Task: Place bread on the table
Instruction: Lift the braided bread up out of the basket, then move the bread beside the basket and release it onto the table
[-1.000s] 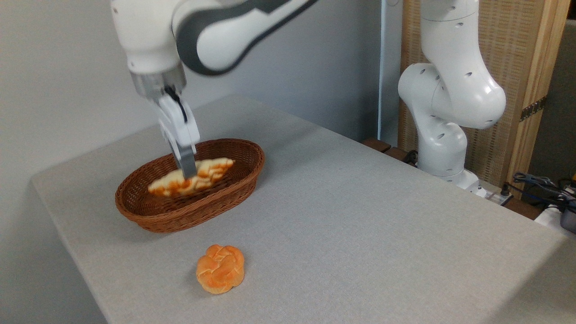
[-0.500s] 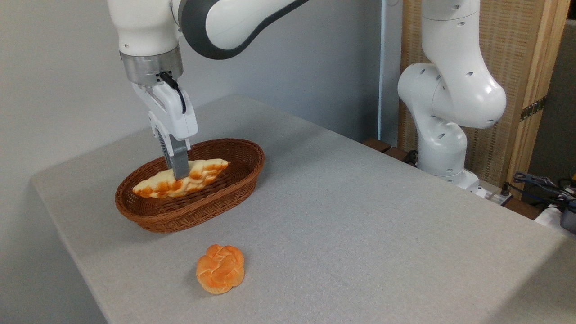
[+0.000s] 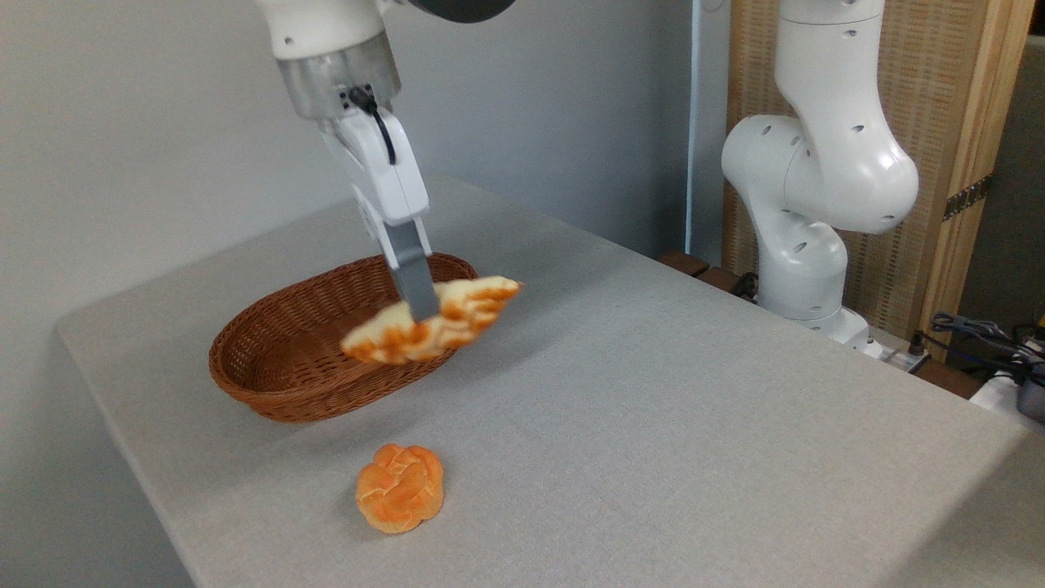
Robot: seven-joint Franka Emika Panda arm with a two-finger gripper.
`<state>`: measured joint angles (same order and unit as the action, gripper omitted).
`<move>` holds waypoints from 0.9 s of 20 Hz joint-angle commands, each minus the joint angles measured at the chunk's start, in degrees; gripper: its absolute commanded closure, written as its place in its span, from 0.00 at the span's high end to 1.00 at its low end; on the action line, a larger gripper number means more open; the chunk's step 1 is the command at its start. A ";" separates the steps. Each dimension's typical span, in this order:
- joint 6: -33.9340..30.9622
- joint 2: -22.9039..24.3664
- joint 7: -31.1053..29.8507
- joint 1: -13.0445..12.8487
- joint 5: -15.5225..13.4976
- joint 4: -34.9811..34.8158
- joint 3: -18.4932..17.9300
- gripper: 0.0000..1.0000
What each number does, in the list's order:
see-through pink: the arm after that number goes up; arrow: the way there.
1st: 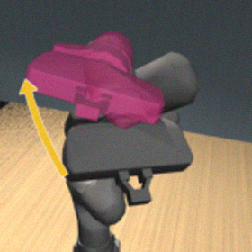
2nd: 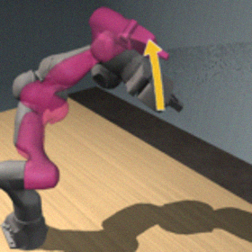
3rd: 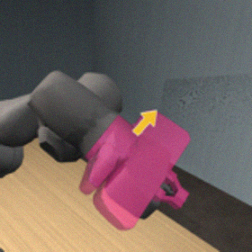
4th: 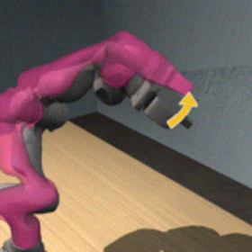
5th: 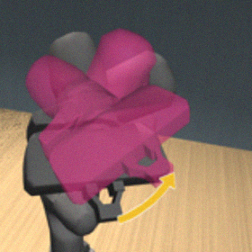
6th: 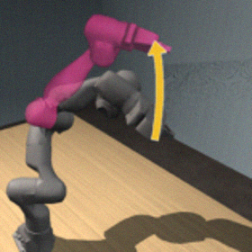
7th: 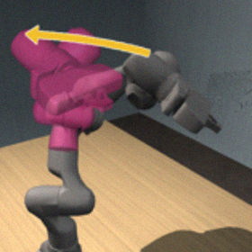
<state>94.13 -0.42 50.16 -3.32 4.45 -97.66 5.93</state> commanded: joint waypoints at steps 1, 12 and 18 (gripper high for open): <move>-0.52 0.86 3.19 -0.29 5.04 -2.36 -0.83 1.00; 0.08 1.30 2.31 -0.28 0.75 -2.01 -2.32 1.00; -5.36 2.00 -0.06 -0.02 -3.82 -0.52 -2.76 1.00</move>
<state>93.08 0.19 51.82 -3.12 2.73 -99.21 3.55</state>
